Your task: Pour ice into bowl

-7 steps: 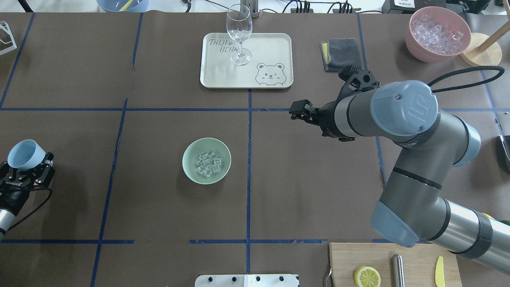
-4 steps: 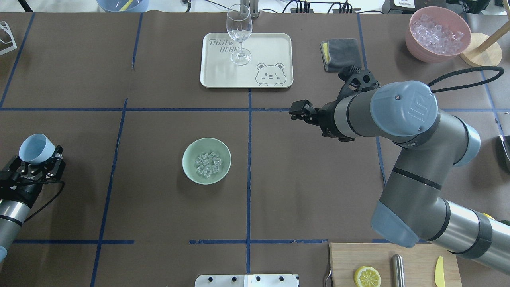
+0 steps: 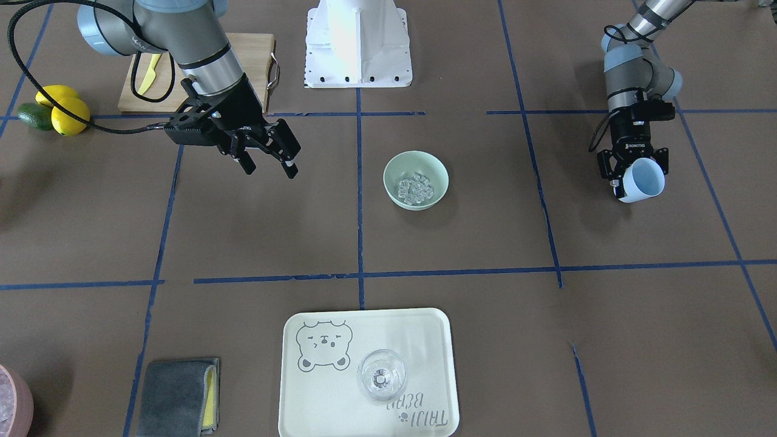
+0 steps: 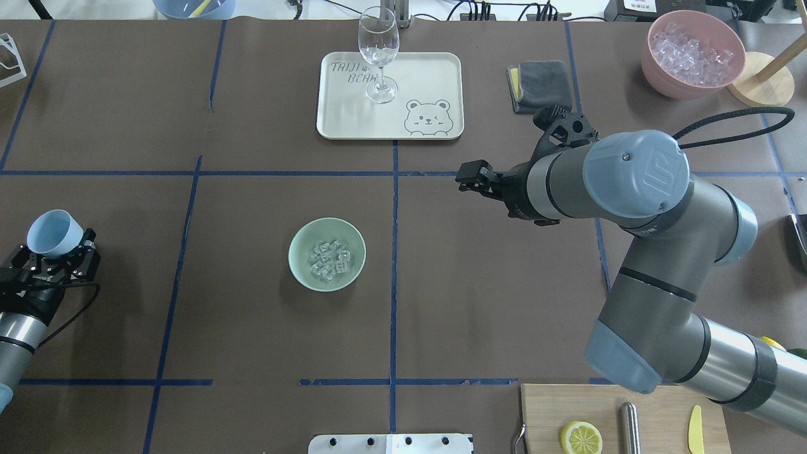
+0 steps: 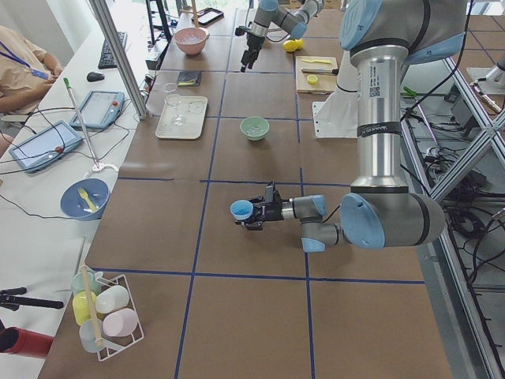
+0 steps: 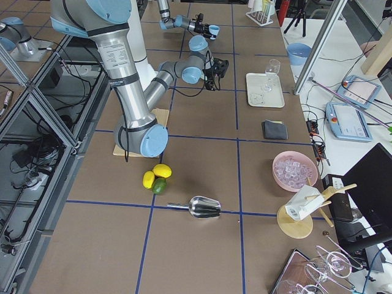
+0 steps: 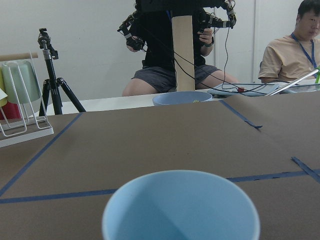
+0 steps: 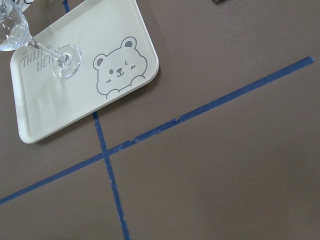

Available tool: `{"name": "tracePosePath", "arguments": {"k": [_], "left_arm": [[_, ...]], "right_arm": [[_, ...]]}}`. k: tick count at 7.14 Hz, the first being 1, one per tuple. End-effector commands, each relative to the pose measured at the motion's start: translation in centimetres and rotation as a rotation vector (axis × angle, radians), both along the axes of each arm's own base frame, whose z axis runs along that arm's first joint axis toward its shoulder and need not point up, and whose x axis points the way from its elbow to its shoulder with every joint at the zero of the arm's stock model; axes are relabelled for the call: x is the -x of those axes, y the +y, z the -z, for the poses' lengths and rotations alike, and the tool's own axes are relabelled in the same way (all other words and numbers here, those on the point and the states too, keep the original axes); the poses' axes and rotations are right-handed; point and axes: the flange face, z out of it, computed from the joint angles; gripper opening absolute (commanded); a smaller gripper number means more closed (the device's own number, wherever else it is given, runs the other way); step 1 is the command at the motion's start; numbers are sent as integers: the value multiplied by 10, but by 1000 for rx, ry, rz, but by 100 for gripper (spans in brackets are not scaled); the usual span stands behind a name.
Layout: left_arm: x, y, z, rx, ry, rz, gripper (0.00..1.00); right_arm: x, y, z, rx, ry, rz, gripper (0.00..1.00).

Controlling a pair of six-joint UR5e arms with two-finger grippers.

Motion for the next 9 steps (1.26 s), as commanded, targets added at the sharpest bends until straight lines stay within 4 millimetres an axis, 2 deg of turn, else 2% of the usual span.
{"name": "tracePosePath", "arguments": {"k": [1, 3, 4, 5, 8, 9], "left_arm": [[1, 0, -6, 5, -11, 0, 7], [2, 0, -11, 7, -27, -3, 19], [4, 0, -13, 7, -36, -5, 64], [4, 1, -9, 5, -19, -9, 100], [10, 7, -15, 38, -4, -89, 100], [26, 14, -26, 55, -8, -125, 100]], "right_arm": [[2, 2, 0, -1, 1, 3, 100], [2, 2, -1, 1, 2, 2, 100], [2, 2, 0, 0, -1, 2, 100], [1, 2, 1, -1, -2, 2, 100], [1, 2, 2, -2, -3, 2, 100], [1, 2, 2, -2, -3, 2, 100]]}}
